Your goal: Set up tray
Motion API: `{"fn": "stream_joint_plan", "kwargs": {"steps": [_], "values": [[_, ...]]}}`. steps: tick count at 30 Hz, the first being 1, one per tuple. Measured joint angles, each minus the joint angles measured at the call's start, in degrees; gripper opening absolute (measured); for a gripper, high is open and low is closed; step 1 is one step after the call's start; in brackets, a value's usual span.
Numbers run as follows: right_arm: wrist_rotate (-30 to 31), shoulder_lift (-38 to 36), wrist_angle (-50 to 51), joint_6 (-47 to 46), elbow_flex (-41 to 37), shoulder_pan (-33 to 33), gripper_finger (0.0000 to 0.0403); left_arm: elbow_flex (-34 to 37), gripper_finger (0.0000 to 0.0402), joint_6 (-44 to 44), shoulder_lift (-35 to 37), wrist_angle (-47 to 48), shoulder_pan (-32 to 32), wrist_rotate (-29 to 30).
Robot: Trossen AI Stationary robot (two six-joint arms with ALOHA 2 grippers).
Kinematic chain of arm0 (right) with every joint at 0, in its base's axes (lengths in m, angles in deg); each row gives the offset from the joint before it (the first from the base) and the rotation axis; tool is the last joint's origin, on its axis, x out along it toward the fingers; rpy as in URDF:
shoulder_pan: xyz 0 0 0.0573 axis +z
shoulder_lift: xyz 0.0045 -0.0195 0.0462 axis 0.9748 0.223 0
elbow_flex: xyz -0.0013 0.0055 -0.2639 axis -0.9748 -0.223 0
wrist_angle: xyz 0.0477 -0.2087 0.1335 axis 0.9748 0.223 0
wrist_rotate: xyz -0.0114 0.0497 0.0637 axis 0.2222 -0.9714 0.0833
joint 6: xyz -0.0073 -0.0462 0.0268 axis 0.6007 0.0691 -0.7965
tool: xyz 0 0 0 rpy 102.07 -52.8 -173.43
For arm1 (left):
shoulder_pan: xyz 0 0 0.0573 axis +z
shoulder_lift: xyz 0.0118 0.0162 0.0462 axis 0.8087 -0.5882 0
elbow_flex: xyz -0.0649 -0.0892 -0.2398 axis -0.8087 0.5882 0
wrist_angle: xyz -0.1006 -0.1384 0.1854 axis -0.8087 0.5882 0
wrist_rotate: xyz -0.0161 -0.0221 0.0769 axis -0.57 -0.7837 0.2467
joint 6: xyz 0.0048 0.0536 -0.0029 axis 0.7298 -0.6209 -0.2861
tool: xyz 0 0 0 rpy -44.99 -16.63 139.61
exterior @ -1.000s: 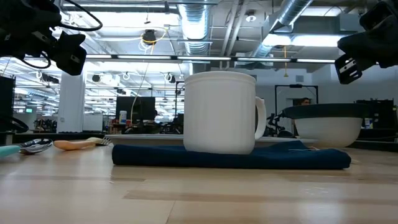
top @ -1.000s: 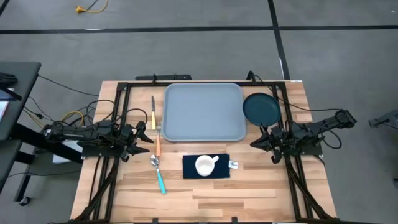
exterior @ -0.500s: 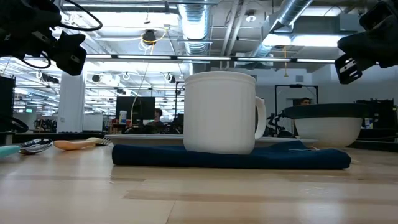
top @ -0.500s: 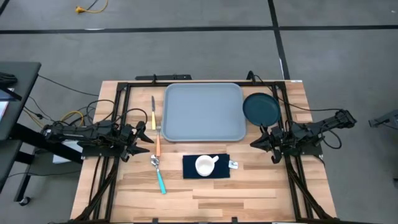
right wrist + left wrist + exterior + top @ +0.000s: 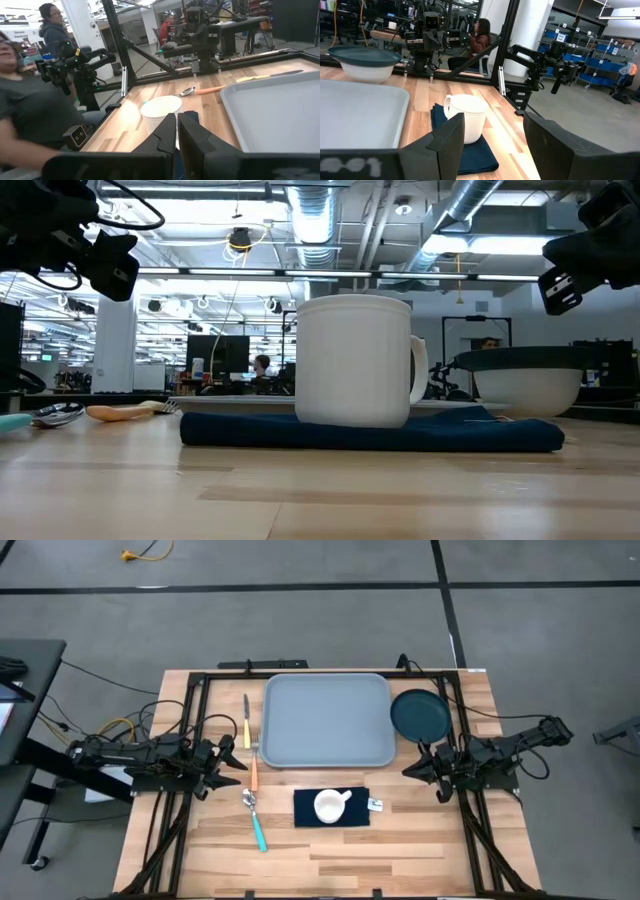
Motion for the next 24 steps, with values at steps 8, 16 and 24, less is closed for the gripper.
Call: {"fn": "stream_joint_plan", "kwargs": {"steps": [8,16,24], "values": [[0.0,0.01,0.01,0.0,0.02,-0.01,0.0011,0.0,0.0192,-3.48,0.0,0.02,0.0,0.22],[0.0,0.0,0.02,0.0,0.0,-0.02,0.0011,0.0,0.0192,-10.25,0.0,0.09,0.0,1.23],[0.0,0.01,-0.01,0.0,0.0,-0.02,0.0011,0.0,0.0192,-10.26,-0.01,0.05,0.0,1.25]]}}
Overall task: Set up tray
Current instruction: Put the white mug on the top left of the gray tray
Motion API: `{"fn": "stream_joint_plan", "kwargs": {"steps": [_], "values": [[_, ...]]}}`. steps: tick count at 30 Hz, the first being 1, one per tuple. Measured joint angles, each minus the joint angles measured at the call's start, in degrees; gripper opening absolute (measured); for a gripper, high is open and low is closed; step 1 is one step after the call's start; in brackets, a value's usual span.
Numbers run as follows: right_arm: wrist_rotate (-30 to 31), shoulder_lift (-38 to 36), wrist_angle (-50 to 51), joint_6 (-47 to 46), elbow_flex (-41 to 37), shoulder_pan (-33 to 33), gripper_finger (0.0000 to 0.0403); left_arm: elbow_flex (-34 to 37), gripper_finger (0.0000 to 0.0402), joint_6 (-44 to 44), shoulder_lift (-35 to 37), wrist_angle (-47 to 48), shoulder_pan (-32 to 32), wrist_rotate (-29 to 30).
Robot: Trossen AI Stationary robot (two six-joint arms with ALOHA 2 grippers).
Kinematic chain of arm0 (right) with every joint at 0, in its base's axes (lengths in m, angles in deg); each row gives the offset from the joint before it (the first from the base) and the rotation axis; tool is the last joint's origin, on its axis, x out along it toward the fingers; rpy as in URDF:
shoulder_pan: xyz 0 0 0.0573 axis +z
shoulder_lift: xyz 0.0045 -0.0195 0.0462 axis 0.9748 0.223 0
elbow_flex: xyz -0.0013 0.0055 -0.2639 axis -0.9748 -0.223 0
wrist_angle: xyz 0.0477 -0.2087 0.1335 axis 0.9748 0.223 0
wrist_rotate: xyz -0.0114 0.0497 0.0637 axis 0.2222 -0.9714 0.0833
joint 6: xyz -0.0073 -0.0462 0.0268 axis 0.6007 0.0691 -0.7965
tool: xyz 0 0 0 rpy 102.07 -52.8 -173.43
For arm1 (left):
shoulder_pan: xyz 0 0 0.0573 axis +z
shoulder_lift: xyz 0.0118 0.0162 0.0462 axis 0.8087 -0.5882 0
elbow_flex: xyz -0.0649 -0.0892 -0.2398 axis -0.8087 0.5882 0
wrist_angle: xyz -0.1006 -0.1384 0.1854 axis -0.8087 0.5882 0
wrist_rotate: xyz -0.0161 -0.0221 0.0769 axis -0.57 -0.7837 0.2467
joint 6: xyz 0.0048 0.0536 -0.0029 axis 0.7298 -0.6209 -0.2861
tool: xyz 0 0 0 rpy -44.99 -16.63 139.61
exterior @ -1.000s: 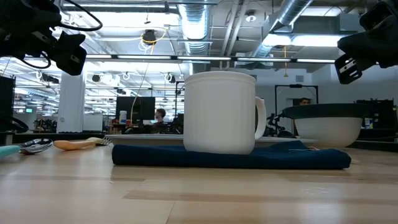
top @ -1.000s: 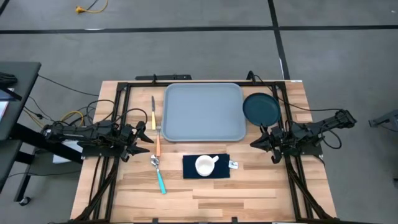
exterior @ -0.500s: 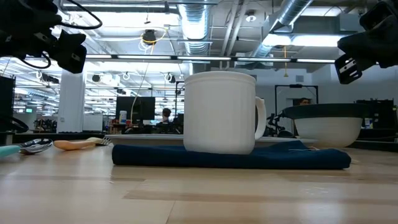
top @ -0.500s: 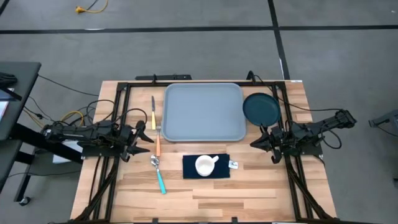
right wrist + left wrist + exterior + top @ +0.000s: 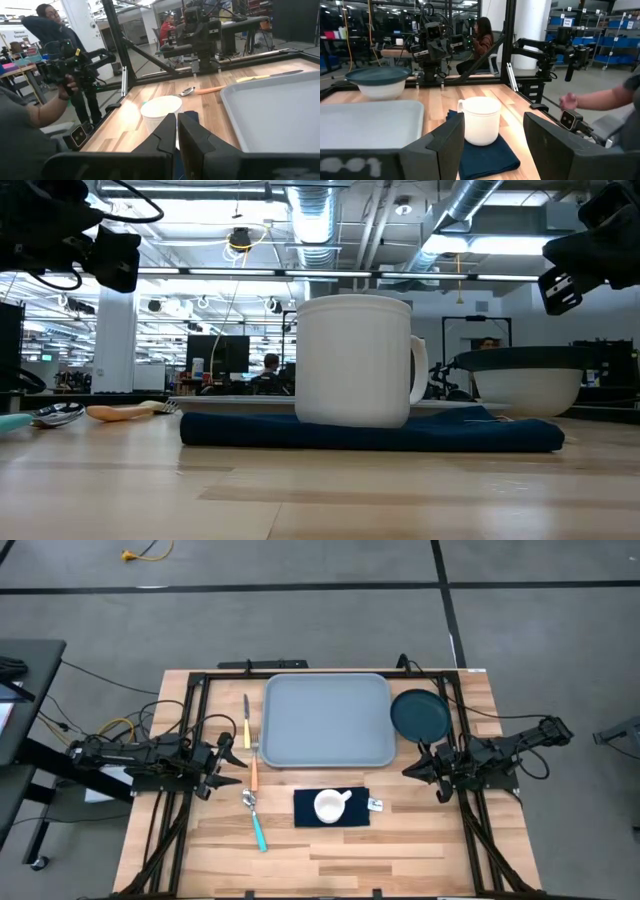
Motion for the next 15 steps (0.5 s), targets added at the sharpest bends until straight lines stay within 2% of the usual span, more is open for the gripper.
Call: {"fn": "stream_joint_plan", "kwargs": {"steps": [9,15], "values": [[0.0,-0.01,-1.11,-0.02,0.01,0.0,0.0011,0.0,0.0192,-2.85,-0.01,-0.25,0.0,0.06],[0.0,-0.01,-2.25,-0.02,0.19,-0.02,0.0011,0.04,0.0192,-1.54,0.0,-0.48,0.0,0.08]]}}
